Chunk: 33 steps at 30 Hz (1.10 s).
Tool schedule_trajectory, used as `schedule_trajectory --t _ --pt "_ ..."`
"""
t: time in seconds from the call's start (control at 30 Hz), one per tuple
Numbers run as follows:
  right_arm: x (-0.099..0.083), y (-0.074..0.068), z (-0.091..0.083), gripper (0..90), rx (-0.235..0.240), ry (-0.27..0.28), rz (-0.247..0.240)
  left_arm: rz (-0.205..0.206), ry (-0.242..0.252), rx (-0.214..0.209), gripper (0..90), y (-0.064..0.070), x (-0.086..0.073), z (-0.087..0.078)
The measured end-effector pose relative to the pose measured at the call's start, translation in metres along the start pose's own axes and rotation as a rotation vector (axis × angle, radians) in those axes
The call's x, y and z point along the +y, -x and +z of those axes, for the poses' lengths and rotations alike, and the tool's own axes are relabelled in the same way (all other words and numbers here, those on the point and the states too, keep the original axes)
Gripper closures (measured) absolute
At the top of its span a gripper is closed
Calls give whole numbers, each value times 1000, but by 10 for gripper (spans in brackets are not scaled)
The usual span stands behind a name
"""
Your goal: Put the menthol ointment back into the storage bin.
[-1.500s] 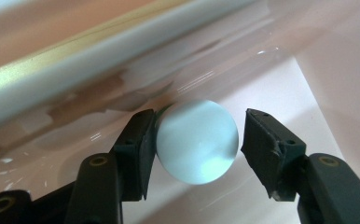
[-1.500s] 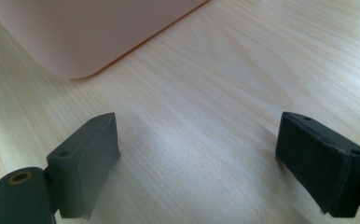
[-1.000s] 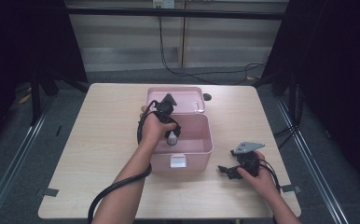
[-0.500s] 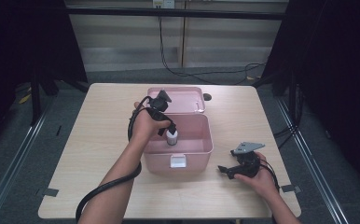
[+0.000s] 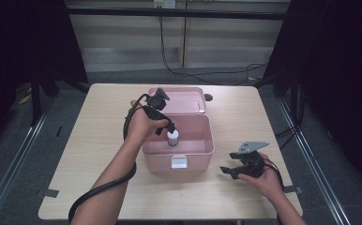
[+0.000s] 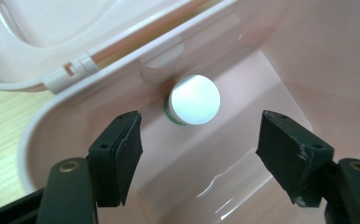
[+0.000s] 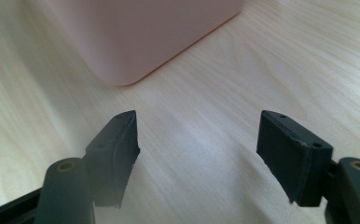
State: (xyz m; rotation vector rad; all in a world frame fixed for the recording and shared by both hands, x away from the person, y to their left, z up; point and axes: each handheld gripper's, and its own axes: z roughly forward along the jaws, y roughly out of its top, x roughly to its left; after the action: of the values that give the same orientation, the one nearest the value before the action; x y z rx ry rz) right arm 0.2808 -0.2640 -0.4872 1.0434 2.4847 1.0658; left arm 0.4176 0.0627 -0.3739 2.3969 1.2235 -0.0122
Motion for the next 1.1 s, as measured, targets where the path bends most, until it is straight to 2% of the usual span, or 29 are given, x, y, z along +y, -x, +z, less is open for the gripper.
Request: schedule_trajectory --t 0.1,0.27,0.47,0.63,0.77,0.87,0.9,1.1 --pt "3 -2 -5 377 5 -17 -17 -9 6 9 291 -1 0 -3" --pt "7 -5 -14 451 10 -32 -19 -6 12 11 282 -1 0 -8" --pt "12 -12 -20 468 36 -57 -64 1 22 16 253 0 2 -13" --pt "21 -15 -26 506 66 -70 -39 -1 26 22 231 0 2 -16" --pt "30 -19 -31 548 85 -110 -17 0 36 17 229 0 2 -18" --pt "36 -23 -34 599 99 -119 -40 -3 34 16 227 0 2 -20" --pt "38 -25 -35 610 106 -132 -36 -4 37 12 227 0 2 -21" --pt "50 -35 -37 698 131 -192 -85 0 42 13 226 -1 1 -23"
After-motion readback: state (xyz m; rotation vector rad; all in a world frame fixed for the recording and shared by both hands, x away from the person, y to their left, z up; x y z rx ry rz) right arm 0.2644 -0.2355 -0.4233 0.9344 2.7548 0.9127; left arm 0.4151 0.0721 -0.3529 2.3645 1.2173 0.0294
